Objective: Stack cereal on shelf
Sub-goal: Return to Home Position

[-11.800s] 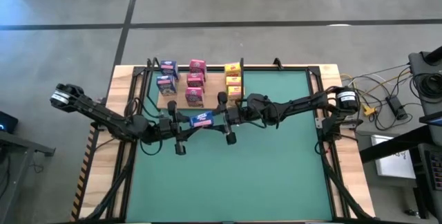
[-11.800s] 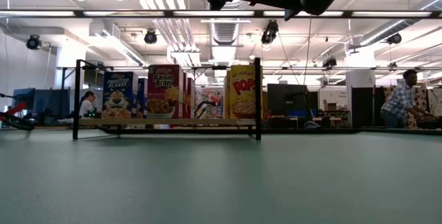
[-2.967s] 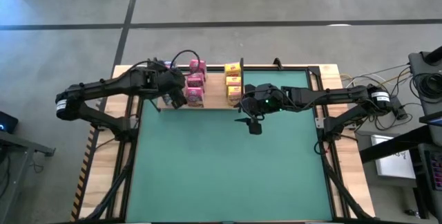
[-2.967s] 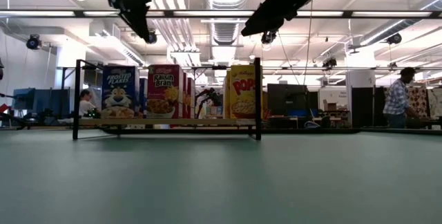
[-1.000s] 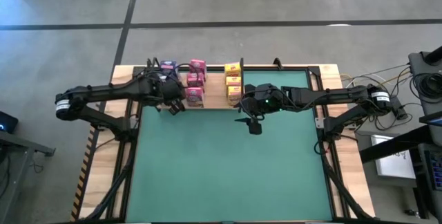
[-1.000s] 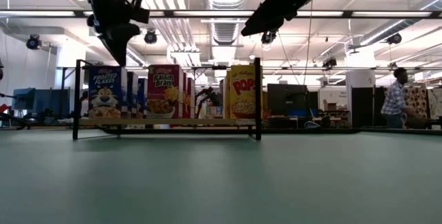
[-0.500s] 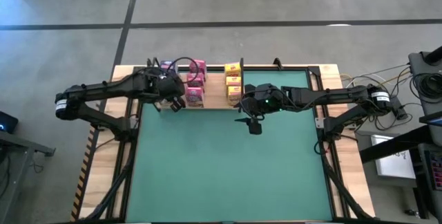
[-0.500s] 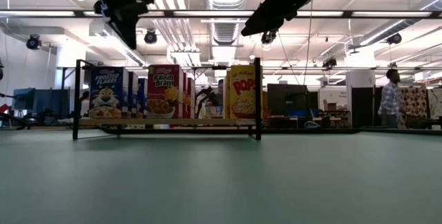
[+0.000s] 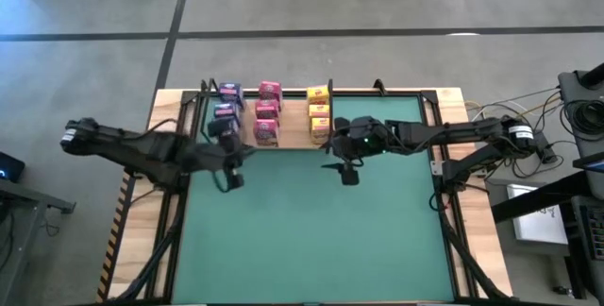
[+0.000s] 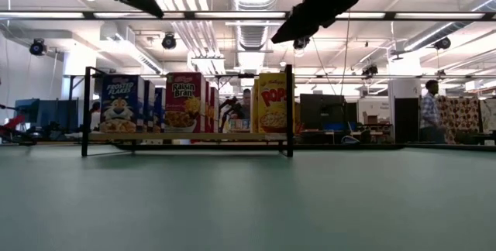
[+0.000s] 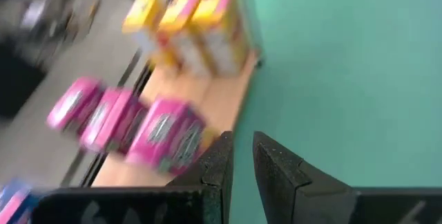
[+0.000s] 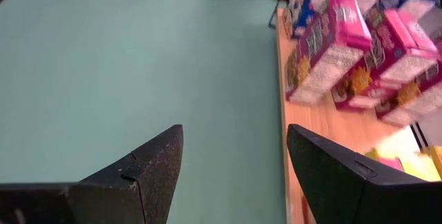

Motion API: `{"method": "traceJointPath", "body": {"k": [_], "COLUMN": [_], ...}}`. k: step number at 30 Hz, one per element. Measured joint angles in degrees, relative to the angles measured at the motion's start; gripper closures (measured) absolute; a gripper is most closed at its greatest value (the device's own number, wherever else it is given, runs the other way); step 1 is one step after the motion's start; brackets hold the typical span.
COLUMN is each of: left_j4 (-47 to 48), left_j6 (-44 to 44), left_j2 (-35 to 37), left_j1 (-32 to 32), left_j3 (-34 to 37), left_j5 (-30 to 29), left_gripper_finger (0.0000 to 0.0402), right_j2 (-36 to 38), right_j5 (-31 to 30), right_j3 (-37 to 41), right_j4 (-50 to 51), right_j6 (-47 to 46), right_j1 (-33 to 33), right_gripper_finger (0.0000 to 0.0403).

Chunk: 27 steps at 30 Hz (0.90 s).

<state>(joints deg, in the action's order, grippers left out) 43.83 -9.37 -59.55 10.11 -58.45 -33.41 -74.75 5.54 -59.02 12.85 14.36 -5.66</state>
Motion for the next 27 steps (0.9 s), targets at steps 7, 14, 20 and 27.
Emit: {"method": "traceJointPath", "body": {"k": [7, 14, 20, 27], "left_j4": [-21.88, -25.95, -20.04, -13.82], "left_j6": [11.93, 17.89, 18.26, 19.41], "left_j2": [12.26, 19.79, 20.21, 15.16], "left_j1": [3.95, 0.85, -8.74, -23.39], "left_j3": [14.25, 16.72, 10.5, 5.29], "left_j5": [-0.54, -20.65, -12.56, -5.65], "left_gripper_finger": [0.0364, 0.0364, 0.0364, 0.0364], "right_j2": [0.38, 0.49, 0.49, 0.49], "right_j5": [0.85, 0.82, 0.83, 0.85], "right_j3": [3.12, 3.17, 3.21, 3.9], "right_j4": [-7.3, -7.17, -7.07, -7.19], "right_j6": [0.16, -4.65, -5.67, -6.06], "right_j1": [-0.02, -0.02, 0.01, 0.03], "right_gripper_finger": [0.0164, 0.0176, 0.0179, 0.0179]}}
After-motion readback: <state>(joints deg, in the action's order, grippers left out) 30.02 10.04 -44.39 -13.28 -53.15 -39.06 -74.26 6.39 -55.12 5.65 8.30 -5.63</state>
